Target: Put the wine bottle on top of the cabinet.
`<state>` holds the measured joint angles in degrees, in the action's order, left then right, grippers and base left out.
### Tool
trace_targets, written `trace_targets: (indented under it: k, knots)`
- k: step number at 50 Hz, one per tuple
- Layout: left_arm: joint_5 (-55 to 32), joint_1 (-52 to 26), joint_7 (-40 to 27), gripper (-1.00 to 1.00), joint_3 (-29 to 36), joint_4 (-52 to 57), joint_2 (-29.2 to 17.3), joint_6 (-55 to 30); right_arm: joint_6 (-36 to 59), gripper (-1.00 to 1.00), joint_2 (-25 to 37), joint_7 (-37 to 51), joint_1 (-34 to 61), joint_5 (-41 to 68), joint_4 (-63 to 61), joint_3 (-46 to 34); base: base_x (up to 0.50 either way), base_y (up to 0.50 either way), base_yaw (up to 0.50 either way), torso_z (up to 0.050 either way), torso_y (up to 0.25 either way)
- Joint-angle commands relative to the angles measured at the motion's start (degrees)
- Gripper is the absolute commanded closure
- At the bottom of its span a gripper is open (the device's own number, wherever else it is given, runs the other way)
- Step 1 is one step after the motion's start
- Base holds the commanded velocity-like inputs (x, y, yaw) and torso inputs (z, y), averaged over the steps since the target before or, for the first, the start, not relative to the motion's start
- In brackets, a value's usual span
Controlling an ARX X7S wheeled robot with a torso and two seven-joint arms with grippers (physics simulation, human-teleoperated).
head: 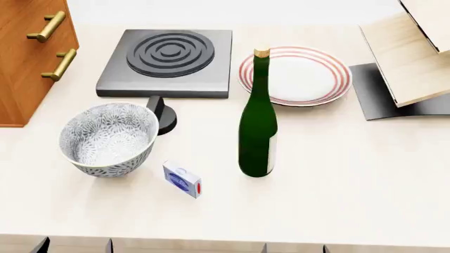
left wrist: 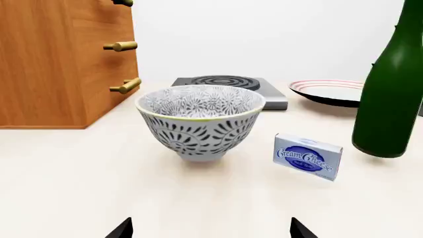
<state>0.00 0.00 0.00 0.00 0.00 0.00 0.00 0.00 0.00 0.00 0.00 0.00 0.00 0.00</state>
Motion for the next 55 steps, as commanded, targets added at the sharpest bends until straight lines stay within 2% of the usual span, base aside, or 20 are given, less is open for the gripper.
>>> trace_targets:
  k: [1, 23, 34, 43, 55]
  knots:
    - [-0.7, 0.0, -0.8, -1.00, 0.8, 0.1, -0.7, -0.1, -0.1, -1.00, 1.9, 2.4, 0.1, 1.9, 0.1, -2.4, 0.00, 0.00, 0.00, 0.000, 0.000]
    - [-3.5, -0.4, -3.9, -1.00, 4.5, -0.7, -3.7, 0.6, -0.2, -1.00, 4.2, 5.0, 0.2, 3.1, 0.0, -5.4, 0.00, 0.00, 0.00, 0.000, 0.000]
    - [-0.3, 3.0, -5.0, -1.00, 7.1, 14.3, -6.6, -4.4, 2.3, -1.00, 5.6, 6.5, -2.3, 1.8, -9.6, -7.1, 0.00, 0.00, 0.00, 0.000, 0.000]
    - [1.1, 3.0, -5.6, -1.00, 8.6, 19.5, -7.6, -7.1, 6.2, -1.00, 6.5, 7.2, -2.4, 3.3, -17.3, -7.0, 0.00, 0.00, 0.00, 0.000, 0.000]
    - [1.2, 2.3, -5.6, -1.00, 9.7, 34.5, -8.6, -15.5, 15.2, -1.00, 7.5, 8.7, -1.6, 5.6, -34.4, -7.0, 0.00, 0.00, 0.00, 0.000, 0.000]
